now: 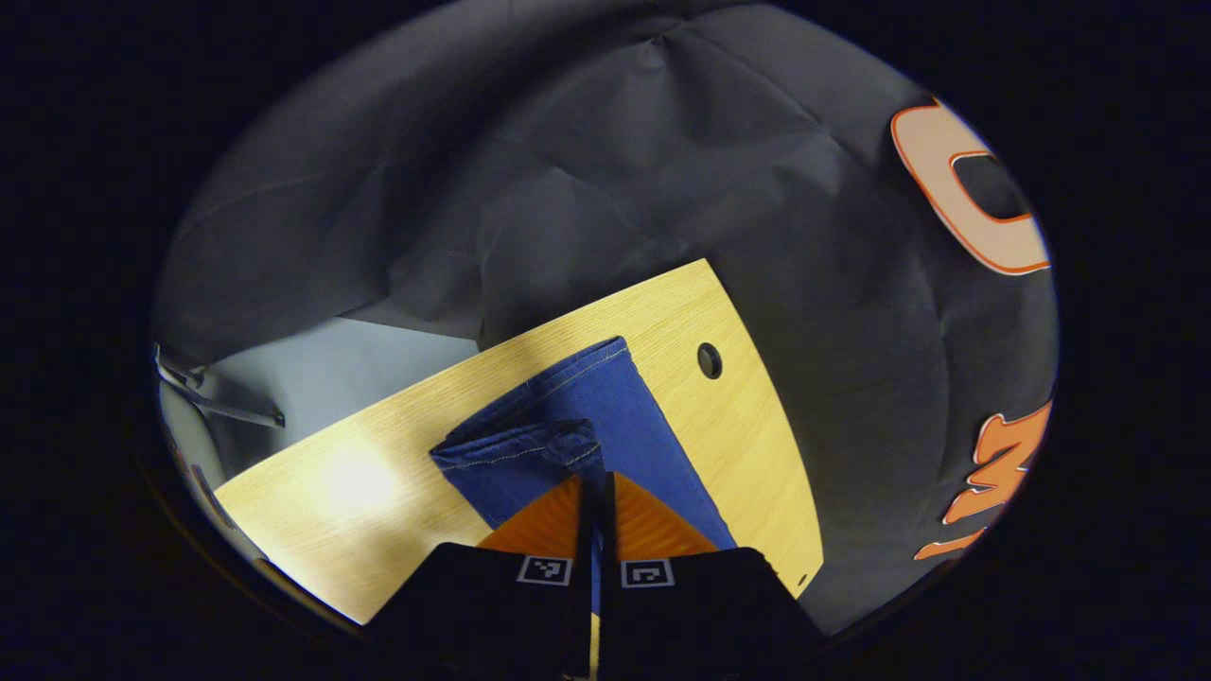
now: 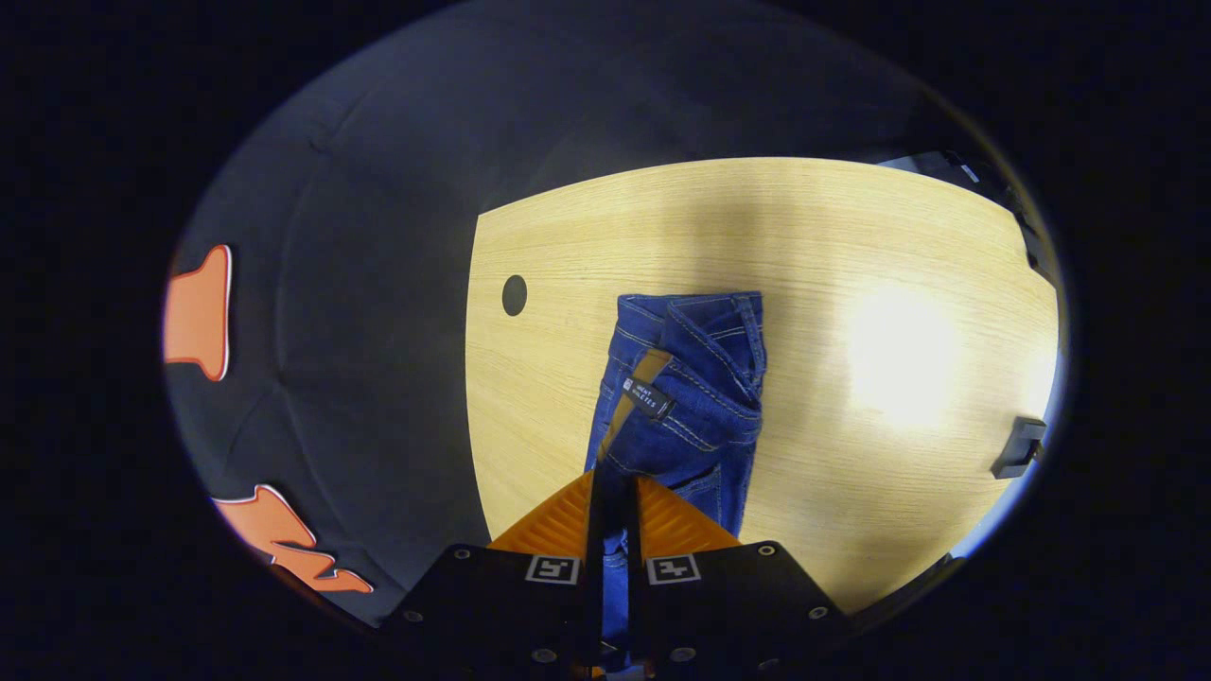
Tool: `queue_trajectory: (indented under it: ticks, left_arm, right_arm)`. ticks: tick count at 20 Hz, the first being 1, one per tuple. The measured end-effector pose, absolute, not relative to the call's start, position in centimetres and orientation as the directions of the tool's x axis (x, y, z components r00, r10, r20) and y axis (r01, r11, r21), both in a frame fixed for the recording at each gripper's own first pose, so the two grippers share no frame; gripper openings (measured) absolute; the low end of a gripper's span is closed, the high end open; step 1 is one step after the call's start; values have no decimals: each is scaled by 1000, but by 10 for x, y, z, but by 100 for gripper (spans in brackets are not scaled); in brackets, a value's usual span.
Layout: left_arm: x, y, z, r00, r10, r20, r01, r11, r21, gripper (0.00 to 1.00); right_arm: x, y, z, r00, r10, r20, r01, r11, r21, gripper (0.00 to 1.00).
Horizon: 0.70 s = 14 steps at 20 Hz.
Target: Grasp the waist and the cuffs of the jeans and fold them to make the two legs overlap; first hold the waist and fold one-third of the jeans toward the cuffs, then hold the cuffs and fold the remaining one-third in the same direction to finish folding.
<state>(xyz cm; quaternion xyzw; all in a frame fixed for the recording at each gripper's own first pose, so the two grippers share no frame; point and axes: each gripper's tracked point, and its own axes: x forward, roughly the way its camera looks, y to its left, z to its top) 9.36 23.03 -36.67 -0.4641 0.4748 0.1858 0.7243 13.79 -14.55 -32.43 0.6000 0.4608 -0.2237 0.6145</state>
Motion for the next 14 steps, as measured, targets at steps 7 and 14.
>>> queue_trajectory:
  ticks: [7,14]
  left_arm:
    - [141,239,-382,414,-159,-896,-683,596,-422,5]
    - [148,219,-377,380,-133,-915,-591,727,-351,9]
  right_arm:
    - [168,-141,-344,403,287,-869,870,174,461,12]
    - [193,-142,-321,510,279,-813,808,169,565,18]
